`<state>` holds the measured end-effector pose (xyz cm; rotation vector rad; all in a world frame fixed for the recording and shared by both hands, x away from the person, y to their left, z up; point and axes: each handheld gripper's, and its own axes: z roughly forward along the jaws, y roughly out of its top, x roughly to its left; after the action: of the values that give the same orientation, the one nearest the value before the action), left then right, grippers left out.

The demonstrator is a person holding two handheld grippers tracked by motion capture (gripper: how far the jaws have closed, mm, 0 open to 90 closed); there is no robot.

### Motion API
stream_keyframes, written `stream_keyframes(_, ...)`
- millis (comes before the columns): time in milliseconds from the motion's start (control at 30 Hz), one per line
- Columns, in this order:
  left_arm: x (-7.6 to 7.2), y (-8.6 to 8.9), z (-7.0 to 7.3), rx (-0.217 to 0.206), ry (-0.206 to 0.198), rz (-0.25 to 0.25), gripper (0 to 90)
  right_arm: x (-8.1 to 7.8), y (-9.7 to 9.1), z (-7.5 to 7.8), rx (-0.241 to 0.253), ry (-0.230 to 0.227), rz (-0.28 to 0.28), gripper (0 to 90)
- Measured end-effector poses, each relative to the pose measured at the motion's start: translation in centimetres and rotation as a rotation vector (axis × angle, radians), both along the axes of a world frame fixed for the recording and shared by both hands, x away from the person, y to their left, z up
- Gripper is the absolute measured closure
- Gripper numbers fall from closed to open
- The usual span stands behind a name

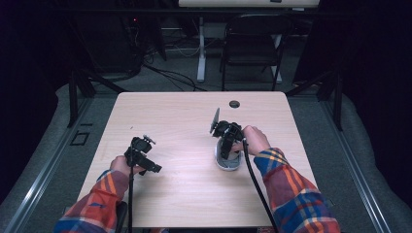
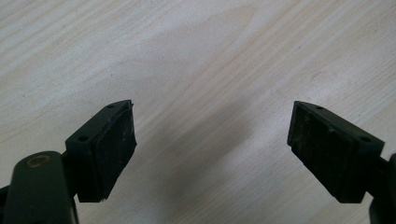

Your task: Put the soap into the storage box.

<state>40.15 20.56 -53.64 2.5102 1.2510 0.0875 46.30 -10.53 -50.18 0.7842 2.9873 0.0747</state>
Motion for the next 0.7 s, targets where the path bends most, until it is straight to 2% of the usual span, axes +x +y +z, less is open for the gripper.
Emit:
stream_keyframes(267, 0.0, 0.0, 0.0, 0.008, -0.001, -0.005, 15.2, -0.2, -0.6, 0.7, 0.013, -0.022, -0.012, 20.3)
stream_keyframes(700, 0.0, -0.1, 0.0, 0.007, -0.001, -0.007, 15.1, -1.2, -2.7, 3.0, 0.062, -0.071, -0.046, 13.4)
